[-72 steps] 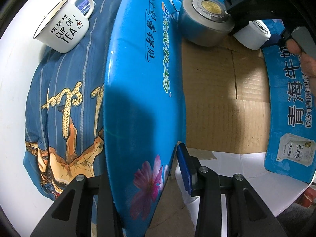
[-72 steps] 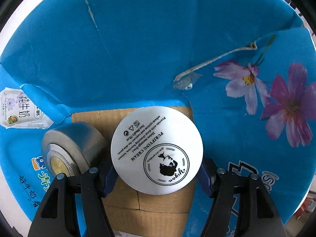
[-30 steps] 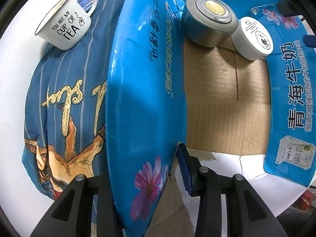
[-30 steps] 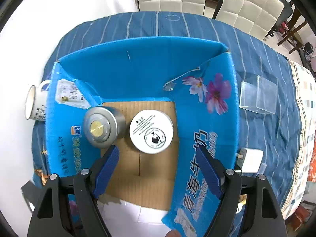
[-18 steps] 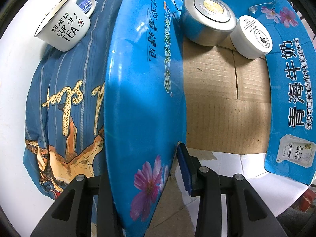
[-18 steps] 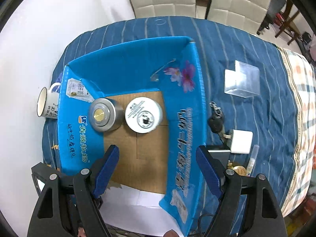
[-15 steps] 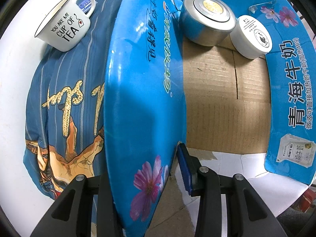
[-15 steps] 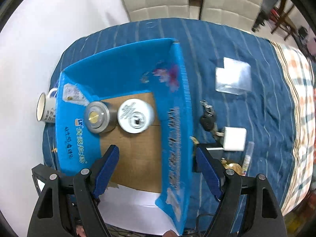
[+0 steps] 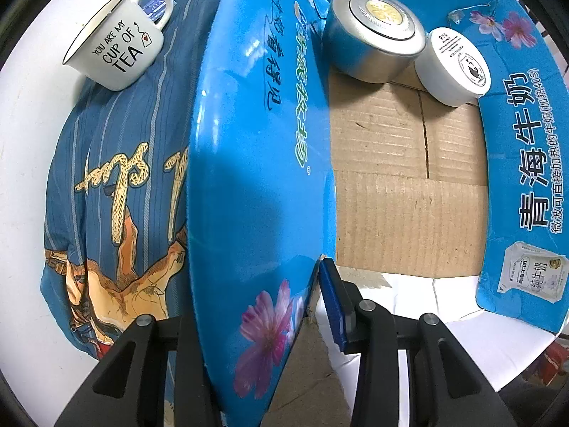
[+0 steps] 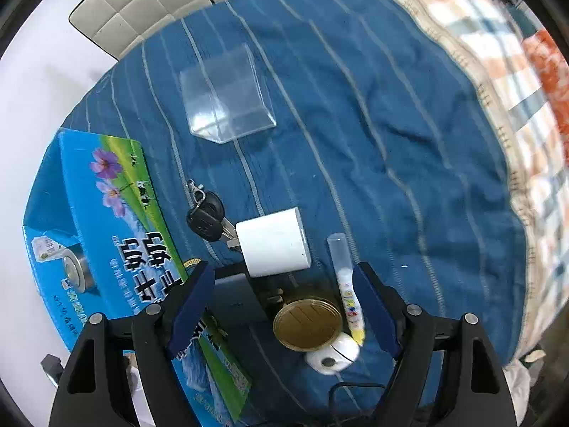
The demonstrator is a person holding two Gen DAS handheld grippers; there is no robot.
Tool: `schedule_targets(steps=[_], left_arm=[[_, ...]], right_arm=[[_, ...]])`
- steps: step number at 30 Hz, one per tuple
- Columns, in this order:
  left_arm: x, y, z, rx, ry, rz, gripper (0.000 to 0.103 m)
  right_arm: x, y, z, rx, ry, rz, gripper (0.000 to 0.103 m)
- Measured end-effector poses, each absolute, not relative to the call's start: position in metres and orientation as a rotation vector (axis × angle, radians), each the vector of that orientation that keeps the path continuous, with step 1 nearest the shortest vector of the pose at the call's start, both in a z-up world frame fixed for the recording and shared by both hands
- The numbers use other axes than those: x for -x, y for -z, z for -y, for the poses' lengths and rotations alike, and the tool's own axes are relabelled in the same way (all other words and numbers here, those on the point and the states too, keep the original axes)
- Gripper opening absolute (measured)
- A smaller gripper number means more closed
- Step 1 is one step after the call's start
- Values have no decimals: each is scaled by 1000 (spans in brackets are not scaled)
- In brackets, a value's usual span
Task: Organize rigid objects
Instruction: 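Grasp the white charger with the right tool and lift it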
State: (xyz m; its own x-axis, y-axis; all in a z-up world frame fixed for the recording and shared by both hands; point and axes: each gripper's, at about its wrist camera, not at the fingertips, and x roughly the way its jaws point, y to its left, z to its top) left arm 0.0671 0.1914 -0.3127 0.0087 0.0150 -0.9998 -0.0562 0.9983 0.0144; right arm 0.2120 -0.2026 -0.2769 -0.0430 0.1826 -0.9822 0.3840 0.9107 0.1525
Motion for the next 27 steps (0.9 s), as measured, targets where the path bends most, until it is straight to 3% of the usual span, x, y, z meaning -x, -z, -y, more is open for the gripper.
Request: schedule_targets(steps=[6, 8, 12, 16, 20, 27], left_arm=[[-67, 312, -193, 35, -58, -1561, 35], [-67, 312, -194, 37, -59, -1561, 35], [-65, 312, -194, 36, -59, -1560, 35], [-65, 313, -194, 38, -60, -1559, 35], [-63, 314, -194, 41, -60, -1557, 35], [-62, 314, -192, 30, -57, -1551, 35]], right_arm=[[-215, 318, 189, -415, 168, -1665, 82], [-214, 335, 183, -408, 172, -1701, 73], [-214, 354, 175, -373, 202, -1724, 73], [-213, 356, 169, -361, 226, -1717, 71], [-212, 345, 162, -330, 238, -1692, 54], [-203, 317, 146, -208, 267, -1596, 54]])
